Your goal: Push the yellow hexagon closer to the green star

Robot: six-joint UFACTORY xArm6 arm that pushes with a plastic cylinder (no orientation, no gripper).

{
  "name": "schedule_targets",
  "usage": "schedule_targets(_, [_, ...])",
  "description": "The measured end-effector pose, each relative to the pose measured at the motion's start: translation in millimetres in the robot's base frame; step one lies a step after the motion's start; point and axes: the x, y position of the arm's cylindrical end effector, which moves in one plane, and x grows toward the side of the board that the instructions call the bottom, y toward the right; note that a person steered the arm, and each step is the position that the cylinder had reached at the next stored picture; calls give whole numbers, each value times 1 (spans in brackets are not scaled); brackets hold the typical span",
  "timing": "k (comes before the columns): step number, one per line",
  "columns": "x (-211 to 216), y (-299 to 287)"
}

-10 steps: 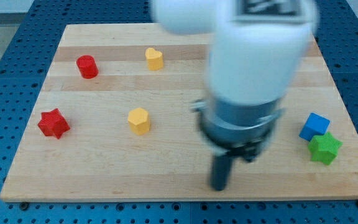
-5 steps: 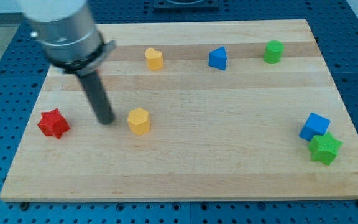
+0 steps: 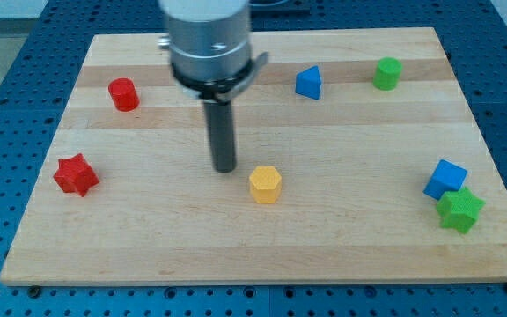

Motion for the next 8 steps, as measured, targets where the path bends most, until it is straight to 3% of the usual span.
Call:
schedule_targets(1, [11,20])
schedule_targets(3, [39,178])
schedule_targets(6, [49,61])
schedule_targets(8, [72,176])
